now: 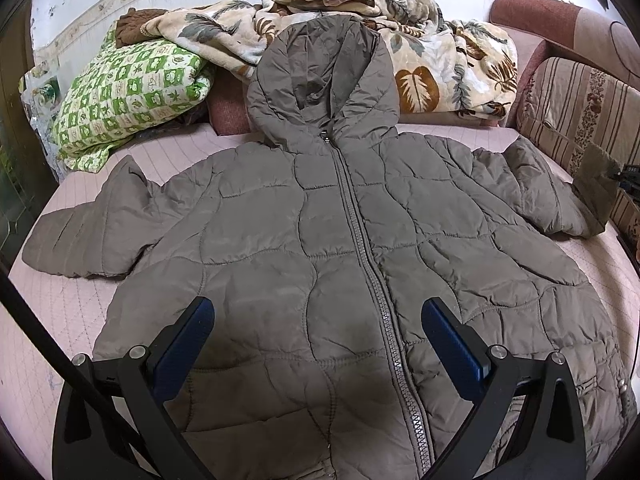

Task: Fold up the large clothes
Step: 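Lift the sleeve cuff with the right tool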

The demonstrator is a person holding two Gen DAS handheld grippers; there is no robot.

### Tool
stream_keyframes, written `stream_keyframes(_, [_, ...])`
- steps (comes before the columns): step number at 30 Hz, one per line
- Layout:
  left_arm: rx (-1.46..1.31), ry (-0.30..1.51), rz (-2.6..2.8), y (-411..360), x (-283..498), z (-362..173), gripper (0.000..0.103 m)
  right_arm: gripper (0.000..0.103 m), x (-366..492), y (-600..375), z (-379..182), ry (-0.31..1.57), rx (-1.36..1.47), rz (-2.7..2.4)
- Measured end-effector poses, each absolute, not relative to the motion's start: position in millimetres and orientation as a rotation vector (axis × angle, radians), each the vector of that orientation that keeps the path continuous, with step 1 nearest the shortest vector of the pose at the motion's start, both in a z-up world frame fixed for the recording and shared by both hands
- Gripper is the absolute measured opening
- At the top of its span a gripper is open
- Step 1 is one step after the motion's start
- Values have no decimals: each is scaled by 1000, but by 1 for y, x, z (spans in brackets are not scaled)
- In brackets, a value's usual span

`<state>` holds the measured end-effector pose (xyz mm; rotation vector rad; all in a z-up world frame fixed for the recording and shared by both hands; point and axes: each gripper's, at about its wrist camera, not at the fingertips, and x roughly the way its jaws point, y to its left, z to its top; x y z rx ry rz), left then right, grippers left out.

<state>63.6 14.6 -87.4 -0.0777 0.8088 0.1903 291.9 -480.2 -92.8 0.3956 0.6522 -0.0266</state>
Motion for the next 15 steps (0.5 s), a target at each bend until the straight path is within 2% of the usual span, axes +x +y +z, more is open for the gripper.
stream_keyframes(7, [-88,802,199,18,61,-86,103,14,268,-474,-48,522,492,54])
stream_keyframes(15, [-97,778,221,28,50,-78,103,14,218,-421,38,334,548,321])
